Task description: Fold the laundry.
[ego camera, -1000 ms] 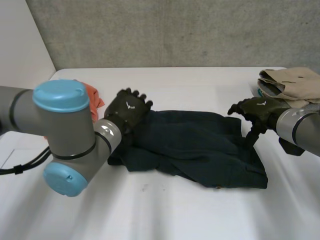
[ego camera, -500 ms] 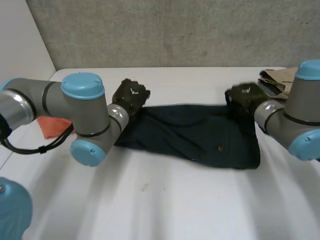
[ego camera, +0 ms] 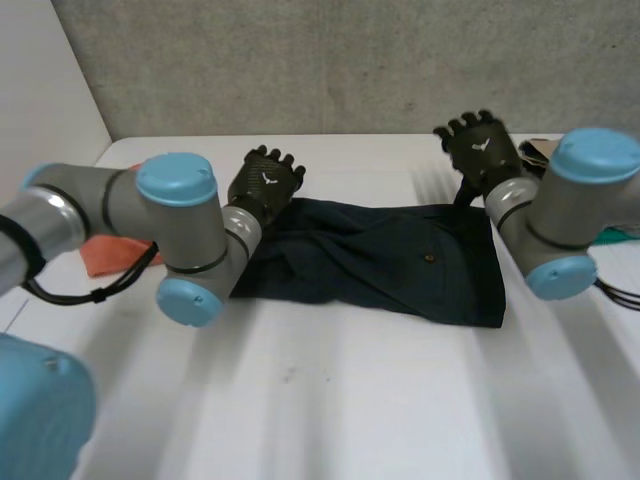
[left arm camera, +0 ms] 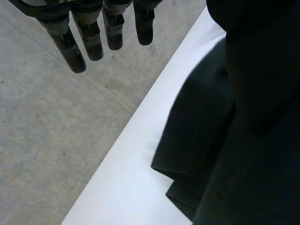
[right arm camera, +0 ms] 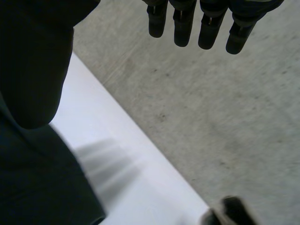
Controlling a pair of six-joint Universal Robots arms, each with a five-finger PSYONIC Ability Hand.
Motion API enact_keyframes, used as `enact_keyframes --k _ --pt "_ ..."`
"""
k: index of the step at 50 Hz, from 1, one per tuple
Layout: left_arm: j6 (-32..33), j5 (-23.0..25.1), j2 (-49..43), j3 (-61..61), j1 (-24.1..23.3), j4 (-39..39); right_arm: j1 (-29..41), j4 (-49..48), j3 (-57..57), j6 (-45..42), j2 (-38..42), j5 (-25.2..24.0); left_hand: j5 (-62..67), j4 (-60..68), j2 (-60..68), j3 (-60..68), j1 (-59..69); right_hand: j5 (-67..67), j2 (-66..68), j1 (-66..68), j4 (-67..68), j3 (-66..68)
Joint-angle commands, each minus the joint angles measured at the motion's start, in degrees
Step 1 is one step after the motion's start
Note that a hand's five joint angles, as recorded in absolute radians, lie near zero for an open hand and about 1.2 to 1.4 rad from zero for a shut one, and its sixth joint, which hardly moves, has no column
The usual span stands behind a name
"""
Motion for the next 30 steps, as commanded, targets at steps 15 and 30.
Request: enact_keyframes --k 15,30 --pt "7.61 0.43 16.72 -29.52 0.46 1.3 -6.26 18.22 32.48 0.55 -22.64 -4.67 19.88 21.01 21.0 20.6 21.57 11.67 12.29 11.81 12.57 12.44" --pt "7.61 0.34 18.38 -32.59 2.93 3.68 -6.79 0.73 44.82 1.25 -22.46 -7.67 54.38 55.51 55.5 55.11 56.07 11.51 12.14 11.65 12.41 12.28"
